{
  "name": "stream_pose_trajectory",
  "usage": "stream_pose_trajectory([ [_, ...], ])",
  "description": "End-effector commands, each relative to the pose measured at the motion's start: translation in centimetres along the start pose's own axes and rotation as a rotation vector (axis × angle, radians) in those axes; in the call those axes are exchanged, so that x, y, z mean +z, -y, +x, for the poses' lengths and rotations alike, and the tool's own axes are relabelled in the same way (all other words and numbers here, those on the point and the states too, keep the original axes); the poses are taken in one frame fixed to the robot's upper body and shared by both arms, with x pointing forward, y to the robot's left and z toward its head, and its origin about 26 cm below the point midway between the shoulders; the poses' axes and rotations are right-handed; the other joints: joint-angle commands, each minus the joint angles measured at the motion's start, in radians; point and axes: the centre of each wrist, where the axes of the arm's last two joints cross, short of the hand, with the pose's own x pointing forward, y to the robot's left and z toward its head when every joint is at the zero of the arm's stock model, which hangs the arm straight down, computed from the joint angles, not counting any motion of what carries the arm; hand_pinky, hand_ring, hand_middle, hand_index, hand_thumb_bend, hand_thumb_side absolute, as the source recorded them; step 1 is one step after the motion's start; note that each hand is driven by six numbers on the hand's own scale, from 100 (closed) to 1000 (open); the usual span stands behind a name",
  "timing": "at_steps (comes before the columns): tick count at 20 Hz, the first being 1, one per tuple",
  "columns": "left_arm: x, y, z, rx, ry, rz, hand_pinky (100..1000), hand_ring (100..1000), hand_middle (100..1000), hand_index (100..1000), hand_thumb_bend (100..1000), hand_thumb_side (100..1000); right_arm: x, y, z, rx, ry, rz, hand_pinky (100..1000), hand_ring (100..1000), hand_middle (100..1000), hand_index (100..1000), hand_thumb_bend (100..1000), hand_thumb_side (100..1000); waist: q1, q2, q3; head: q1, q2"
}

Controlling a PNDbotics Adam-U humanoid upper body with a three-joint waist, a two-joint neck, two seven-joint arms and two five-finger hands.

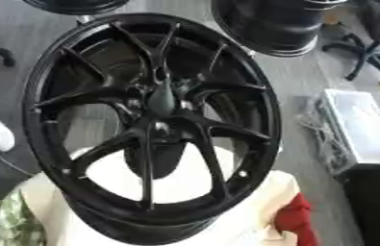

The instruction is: Pull the pin out of the wheel hub.

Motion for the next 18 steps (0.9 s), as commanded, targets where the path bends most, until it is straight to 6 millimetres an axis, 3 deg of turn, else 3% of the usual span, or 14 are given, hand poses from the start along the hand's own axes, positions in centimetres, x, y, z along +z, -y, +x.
stream_pose_trajectory([
  [1,0.1,-0.6,0.9,-0.029,0.004,0.004,784,1000,843,823,100,605,0.3,1.0,-1.3,0.058,-0.045,-0.028,856,812,798,895,359,491,0.008,-0.001,-0.014,0.018,-0.022],
  [5,0.1,-0.4,0.9,-0.031,-0.002,0.001,784,1000,843,823,100,605,3.6,-0.1,-6.9,0.1,-0.263,-0.029,849,804,796,896,413,471,0.007,-0.005,-0.005,0.015,-0.023],
  [7,0.1,-0.4,0.9,-0.029,0.0,0.0,784,1000,843,822,100,604,4.5,-0.1,-7.9,0.094,-0.295,-0.043,845,799,793,894,406,444,0.007,-0.007,-0.003,0.015,-0.023],
  [9,0.0,-0.4,0.9,-0.028,0.002,-0.001,784,1000,843,822,100,603,4.7,0.0,-8.1,0.073,-0.305,-0.067,838,791,788,892,373,358,0.007,-0.007,-0.003,0.016,-0.022],
  [10,0.0,-0.4,0.9,-0.027,0.003,-0.001,784,1000,844,822,100,603,4.6,0.2,-8.0,0.058,-0.303,-0.086,828,779,780,890,285,225,0.008,-0.008,-0.004,0.016,-0.023],
  [11,0.0,-0.4,0.9,-0.026,0.004,-0.001,785,1000,844,822,100,602,4.4,0.5,-7.6,0.039,-0.295,-0.112,804,754,756,877,100,100,0.008,-0.008,-0.005,0.017,-0.023],
  [12,0.0,-0.4,0.9,-0.025,0.006,0.0,785,1000,844,822,100,601,4.0,0.9,-7.0,0.016,-0.276,-0.146,790,738,735,860,100,100,0.009,-0.008,-0.007,0.019,-0.023],
  [13,-0.1,-0.4,1.0,-0.022,0.009,0.0,785,1000,844,822,100,600,3.4,1.4,-6.1,-0.013,-0.246,-0.186,779,723,717,846,100,135,0.01,-0.009,-0.009,0.022,-0.023],
  [14,-0.2,-0.4,1.0,-0.017,0.015,0.001,785,1000,844,822,100,600,2.9,2.0,-5.1,-0.046,-0.211,-0.23,757,690,690,819,100,352,0.012,-0.011,-0.009,0.024,-0.021],
  [15,-0.3,-0.4,1.0,-0.012,0.02,0.002,785,1000,844,822,100,600,2.4,2.5,-4.1,-0.085,-0.172,-0.273,757,690,690,819,100,352,0.014,-0.011,-0.01,0.025,-0.021],
  [16,-0.5,-0.4,1.1,-0.006,0.025,0.001,784,1000,844,822,100,600,2.1,2.9,-3.2,-0.12,-0.139,-0.308,736,660,678,802,100,556,0.015,-0.013,-0.008,0.025,-0.018],
  [18,-1.5,-0.1,1.1,0.027,0.06,-0.002,784,1000,844,822,100,602,1.5,3.8,-1.1,-0.203,-0.051,-0.393,737,663,676,798,100,578,0.022,-0.018,0.001,0.017,-0.012],
])
